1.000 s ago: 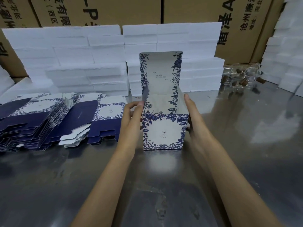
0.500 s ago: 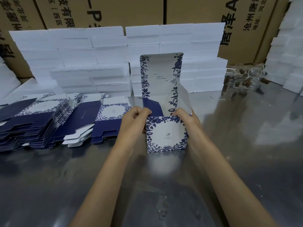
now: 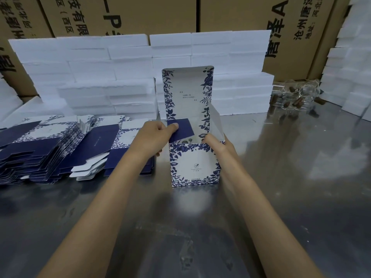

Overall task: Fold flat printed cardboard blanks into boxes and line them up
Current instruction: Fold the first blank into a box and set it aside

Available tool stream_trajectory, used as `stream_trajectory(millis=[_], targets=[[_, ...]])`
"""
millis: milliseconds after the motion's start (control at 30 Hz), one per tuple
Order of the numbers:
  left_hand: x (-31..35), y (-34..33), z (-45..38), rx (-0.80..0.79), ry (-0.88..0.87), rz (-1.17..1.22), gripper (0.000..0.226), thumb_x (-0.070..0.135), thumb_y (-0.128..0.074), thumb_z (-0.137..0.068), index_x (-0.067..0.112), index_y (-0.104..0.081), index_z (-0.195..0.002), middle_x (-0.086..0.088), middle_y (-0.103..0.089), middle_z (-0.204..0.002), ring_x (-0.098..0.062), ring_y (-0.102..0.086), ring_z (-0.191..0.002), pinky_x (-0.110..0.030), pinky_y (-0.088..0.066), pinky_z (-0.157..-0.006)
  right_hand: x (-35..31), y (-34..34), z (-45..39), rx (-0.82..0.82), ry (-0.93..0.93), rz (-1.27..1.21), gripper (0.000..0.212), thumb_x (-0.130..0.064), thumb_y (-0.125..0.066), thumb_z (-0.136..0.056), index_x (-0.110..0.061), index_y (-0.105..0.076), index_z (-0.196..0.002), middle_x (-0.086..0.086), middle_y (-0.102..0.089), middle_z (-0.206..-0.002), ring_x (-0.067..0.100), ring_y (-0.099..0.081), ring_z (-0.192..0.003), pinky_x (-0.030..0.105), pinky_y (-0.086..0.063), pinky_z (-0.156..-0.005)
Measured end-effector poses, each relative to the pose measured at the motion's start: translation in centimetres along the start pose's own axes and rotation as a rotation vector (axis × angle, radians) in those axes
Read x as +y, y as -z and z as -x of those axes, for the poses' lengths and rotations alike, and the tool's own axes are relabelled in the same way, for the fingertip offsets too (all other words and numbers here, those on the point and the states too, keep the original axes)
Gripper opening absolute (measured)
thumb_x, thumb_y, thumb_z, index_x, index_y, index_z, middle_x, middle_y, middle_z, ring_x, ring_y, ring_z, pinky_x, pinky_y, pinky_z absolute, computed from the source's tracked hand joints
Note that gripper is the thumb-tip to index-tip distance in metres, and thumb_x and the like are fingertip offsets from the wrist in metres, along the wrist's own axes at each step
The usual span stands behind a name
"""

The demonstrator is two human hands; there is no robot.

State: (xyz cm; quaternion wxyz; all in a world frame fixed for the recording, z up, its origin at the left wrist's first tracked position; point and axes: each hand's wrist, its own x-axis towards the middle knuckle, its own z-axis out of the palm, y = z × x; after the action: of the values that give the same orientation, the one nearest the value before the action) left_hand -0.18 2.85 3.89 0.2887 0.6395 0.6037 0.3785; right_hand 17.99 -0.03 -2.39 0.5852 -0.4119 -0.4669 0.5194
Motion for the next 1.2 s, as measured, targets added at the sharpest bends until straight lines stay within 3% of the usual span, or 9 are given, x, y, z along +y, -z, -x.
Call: stream_trajectory(millis=[167,267,367,500,600,800,933,1000,1200], targets=[[0.4,0.1,-0.7,-0.062,-0.01,-0.068,0.028,0.025,-0.054,-0.1,0.011,-0.046,-0.077,-0.011,-0.047,-0.069,-0.019,-0.045,-0.052,-0.023,-0.044,-0.05,0.1,0.0,-0.1,0.027,-0.019,0.021,0.072,-0.038,-0.069,-0.071,-0.033,-0.054,-0.141,-0.007,-0.075,-0.103,0.022,-0.073,-0.101,0.051,-0.055,-0.101],[1.1,0.7,-1.4,-0.073,0.033,-0.174,0.038,0.031,-0.056,-0.098,0.011,-0.044,-0.069,-0.007,-0.048,-0.061,-0.021,-0.048,-0.05,-0.024,-0.046,-0.05,0.2,0.1,-0.3,0.031,-0.03,0.005,0.072,-0.037,-0.07,-0.071,-0.033,-0.055,-0.141,-0.007,-0.076,-0.101,0.02,-0.075,-0.097,0.045,-0.058,-0.093],[1.4,0.8,-1.9,-0.024,0.022,-0.245,0.044,0.037,-0.054,-0.099,0.013,-0.039,-0.065,-0.007,-0.044,-0.058,-0.025,-0.048,-0.052,-0.026,-0.044,-0.056,0.3,-0.1,-0.4,0.021,-0.049,0.002,0.074,-0.039,-0.072,-0.071,-0.036,-0.054,-0.143,-0.006,-0.076,-0.112,0.02,-0.073,-0.105,0.051,-0.055,-0.102],[1.2,0.2,-2.3,-0.032,-0.022,-0.206,0.032,0.021,-0.049,-0.102,0.012,-0.04,-0.072,-0.011,-0.04,-0.073,-0.021,-0.038,-0.06,-0.027,-0.031,-0.057,0.3,-0.2,-0.4,0.012,-0.036,0.016,0.073,-0.041,-0.072,-0.069,-0.039,-0.054,-0.14,-0.006,-0.077,-0.11,0.018,-0.075,-0.101,0.052,-0.055,-0.101],[1.6,0.6,-2.8,-0.097,0.037,-0.215,0.029,0.02,-0.048,-0.102,0.008,-0.045,-0.076,-0.011,-0.045,-0.067,-0.023,-0.042,-0.055,-0.026,-0.037,-0.056,0.3,-0.1,-0.3,0.011,-0.035,0.03,0.074,-0.042,-0.073,-0.068,-0.043,-0.053,-0.14,-0.006,-0.076,-0.115,0.019,-0.072,-0.108,0.052,-0.052,-0.105],[2.0,0.5,-3.0,-0.037,0.01,-0.326,0.04,0.017,-0.047,-0.1,0.013,-0.031,-0.063,-0.005,-0.033,-0.06,-0.02,-0.032,-0.053,-0.028,-0.029,-0.054,0.2,-0.1,-0.2,0.006,-0.009,0.04,0.072,-0.042,-0.071,-0.067,-0.042,-0.056,-0.138,-0.013,-0.077,-0.105,0.011,-0.074,-0.096,0.037,-0.061,-0.086],[1.6,0.1,-2.6,-0.032,0.036,-0.117,0.029,0.023,-0.053,-0.101,0.008,-0.048,-0.076,-0.011,-0.048,-0.07,-0.023,-0.05,-0.055,-0.023,-0.042,-0.05,-0.3,0.0,0.0,-0.02,-0.004,0.014,0.048,-0.034,-0.07,-0.074,-0.043,-0.064,-0.121,-0.01,-0.077,-0.095,0.013,-0.076,-0.085,0.03,-0.058,-0.07],[1.2,-0.3,-2.0,0.046,0.035,0.081,0.028,0.028,-0.059,-0.099,0.01,-0.051,-0.078,-0.006,-0.056,-0.073,-0.009,-0.057,-0.048,-0.02,-0.044,-0.043,-0.5,0.0,0.1,-0.018,0.008,0.016,0.041,-0.034,-0.074,-0.075,-0.045,-0.066,-0.113,-0.011,-0.078,-0.096,0.013,-0.077,-0.087,0.03,-0.059,-0.07],[0.0,-1.9,0.1,0.022,0.035,0.54,0.005,0.029,-0.068,-0.092,0.03,-0.071,-0.096,0.007,-0.068,-0.114,-0.008,-0.064,-0.102,-0.025,-0.045,-0.077,-1.4,0.1,0.0,0.02,0.007,0.05,0.083,-0.08,-0.077,-0.064,-0.054,-0.05,-0.139,-0.016,-0.063,-0.139,0.012,-0.062,-0.127,0.046,-0.047,-0.109]])
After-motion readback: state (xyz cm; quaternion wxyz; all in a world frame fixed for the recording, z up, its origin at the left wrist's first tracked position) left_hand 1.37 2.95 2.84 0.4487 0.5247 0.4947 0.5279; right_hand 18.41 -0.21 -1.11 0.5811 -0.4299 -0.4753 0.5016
